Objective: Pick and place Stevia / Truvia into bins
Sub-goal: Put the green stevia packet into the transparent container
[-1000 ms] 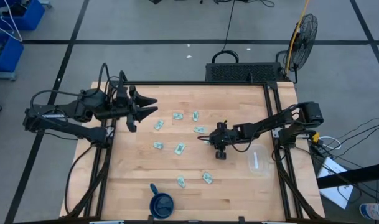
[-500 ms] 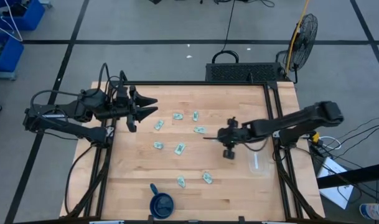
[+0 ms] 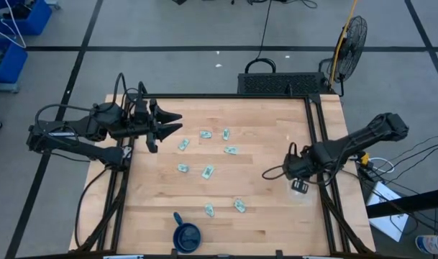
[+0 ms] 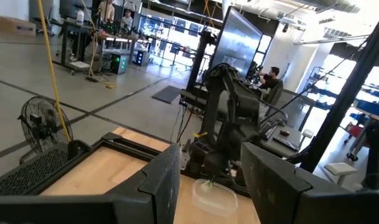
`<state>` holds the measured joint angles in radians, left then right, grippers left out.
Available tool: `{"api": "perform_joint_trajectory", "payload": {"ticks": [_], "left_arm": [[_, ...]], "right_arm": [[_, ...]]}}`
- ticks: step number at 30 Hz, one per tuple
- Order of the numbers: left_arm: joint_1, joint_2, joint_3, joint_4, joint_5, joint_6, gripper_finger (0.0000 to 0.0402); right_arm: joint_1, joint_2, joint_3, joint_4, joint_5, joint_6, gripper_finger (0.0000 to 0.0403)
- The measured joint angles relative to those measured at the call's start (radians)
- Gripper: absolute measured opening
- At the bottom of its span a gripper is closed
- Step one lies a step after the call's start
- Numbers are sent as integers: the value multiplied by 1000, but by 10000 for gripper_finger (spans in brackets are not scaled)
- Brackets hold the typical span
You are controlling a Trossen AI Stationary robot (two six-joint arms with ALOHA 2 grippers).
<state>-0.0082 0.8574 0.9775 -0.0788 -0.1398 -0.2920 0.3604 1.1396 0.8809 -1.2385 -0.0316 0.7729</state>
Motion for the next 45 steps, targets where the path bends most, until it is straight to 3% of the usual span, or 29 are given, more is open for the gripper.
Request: {"api": "perform_joint_trajectory", "payload": {"ticks": [7,15,26,31,38,42,45], "left_arm": [[0,0,0,0,0,0,175],[0,0,0,0,-1,0,175],[0,0,0,0,-1,0,175],[0,0,0,0,-1,0,175],[0,0,0,0,-2,0,175],[0,0,0,1,-3,0,175],[0,0,0,1,-3,0,175]], "right_arm": [[2,1,-145,83,-77,-20,18],[1,1,-234,188,-50,-10,22],[1,0,-236,192,-54,25,107],[-1,0,-200,184,-144,50,129],[-1,0,-48,153,-239,52,129],[-7,0,29,255,-225,2,130],[-23,0,36,485,-118,-43,130]]}}
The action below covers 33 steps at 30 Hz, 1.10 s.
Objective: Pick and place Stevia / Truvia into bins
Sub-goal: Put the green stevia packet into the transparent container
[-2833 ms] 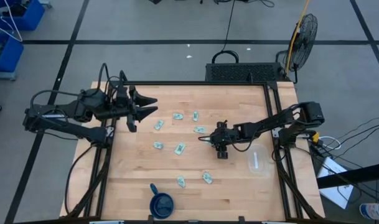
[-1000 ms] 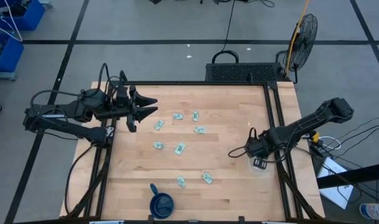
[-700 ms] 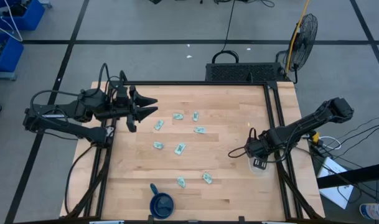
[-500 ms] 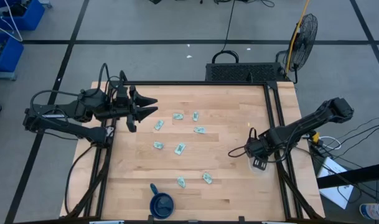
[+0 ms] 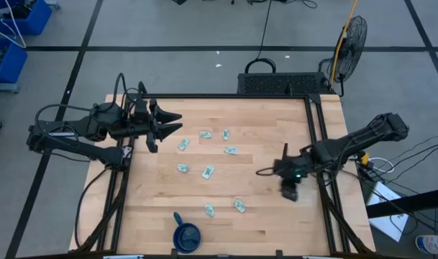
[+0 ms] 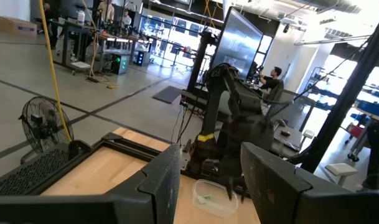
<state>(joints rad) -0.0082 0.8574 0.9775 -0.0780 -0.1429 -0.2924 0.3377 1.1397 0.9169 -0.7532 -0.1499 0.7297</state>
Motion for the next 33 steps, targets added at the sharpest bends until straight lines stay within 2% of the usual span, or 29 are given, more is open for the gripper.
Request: {"api": "perform_joint_trajectory", "payload": {"ticks": [2,5,8,10,13,18,21,24,33], "left_arm": [[0,0,0,0,0,-3,175],[0,0,0,0,0,-16,175],[0,0,0,0,0,-33,175],[0,0,0,0,0,-32,175],[0,0,0,0,0,-30,175],[0,0,0,0,1,-27,175],[0,0,0,0,1,-27,175],[0,0,0,0,2,-33,175],[0,0,0,0,3,-27,175]], "right_arm": [[-13,0,-20,208,136,-88,130],[-57,11,-62,481,298,-333,130],[-158,31,-83,582,355,-464,130],[-252,66,-92,611,334,-466,130],[-366,156,-97,683,210,-452,130],[-429,358,-97,962,69,-498,130],[-434,476,-96,1073,88,-571,130],[-458,553,-96,1046,119,-562,130],[-532,652,-96,1004,92,-553,131]]}}
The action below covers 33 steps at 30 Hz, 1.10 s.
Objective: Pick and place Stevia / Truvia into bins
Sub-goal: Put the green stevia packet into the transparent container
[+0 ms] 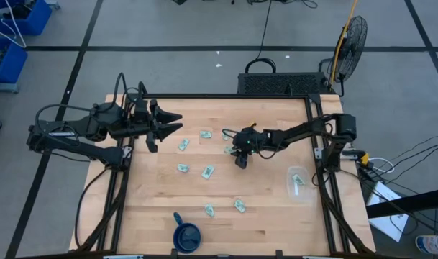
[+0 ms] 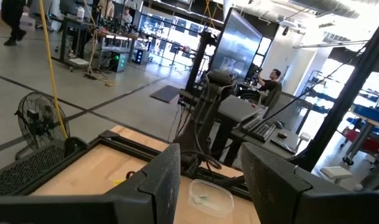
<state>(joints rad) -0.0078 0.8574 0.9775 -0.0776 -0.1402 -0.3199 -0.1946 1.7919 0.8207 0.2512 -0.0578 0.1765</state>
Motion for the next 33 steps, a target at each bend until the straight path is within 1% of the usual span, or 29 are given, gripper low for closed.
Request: {"api": "perform_joint_trajectory", "payload": {"ticks": [3,10,14,19,23,30,33], "left_arm": [[0,0,0,0,0,0,175],[0,0,0,0,0,1,175],[0,0,0,0,0,2,175],[0,0,0,0,0,-1,175],[0,0,0,0,0,-1,175],[0,0,0,0,0,-3,175],[0,0,0,-1,0,0,175]], "right_arm": [[-15,7,1,7,1,15,131],[-35,4,1,7,4,-62,130],[-36,34,3,11,5,-96,130],[-28,73,6,20,10,-82,125],[-22,70,4,19,16,-60,95],[-19,22,1,-8,-6,-42,14],[-19,-24,-3,-46,-6,-43,5]]}}
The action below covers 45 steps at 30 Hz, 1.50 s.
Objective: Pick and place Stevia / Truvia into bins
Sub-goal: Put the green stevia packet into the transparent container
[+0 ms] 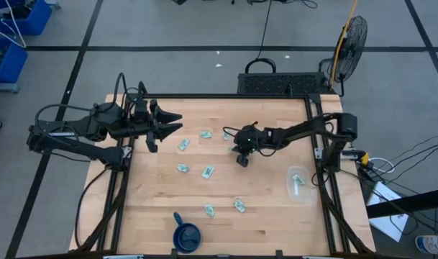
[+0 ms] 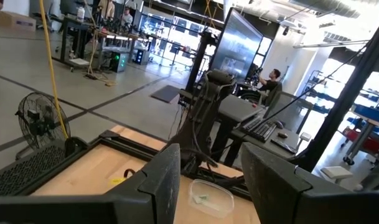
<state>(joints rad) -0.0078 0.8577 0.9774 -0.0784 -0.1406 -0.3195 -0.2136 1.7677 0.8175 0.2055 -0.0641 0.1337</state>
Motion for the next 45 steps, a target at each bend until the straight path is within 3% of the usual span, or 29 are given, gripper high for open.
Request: {"api": "perform_joint_trajectory", "payload": {"ticks": [5,11,16,20,26,32,45], "left_arm": [[0,0,0,-2,1,-1,175],[0,0,0,-3,1,1,175],[0,0,0,-3,-5,2,175],[0,0,0,-2,-18,-1,175],[0,0,0,-1,-18,-4,175],[0,0,0,0,-19,-23,175],[0,0,0,0,-28,-24,175]], "right_arm": [[28,-174,2,-136,7,4,13],[131,-494,3,-570,7,21,3],[252,-732,3,-1022,7,214,7],[344,-818,3,-1241,7,442,8],[429,-826,-19,-1288,3,605,8],[458,-798,-109,-1289,-141,717,8],[458,-768,-289,-1128,-120,766,24]]}}
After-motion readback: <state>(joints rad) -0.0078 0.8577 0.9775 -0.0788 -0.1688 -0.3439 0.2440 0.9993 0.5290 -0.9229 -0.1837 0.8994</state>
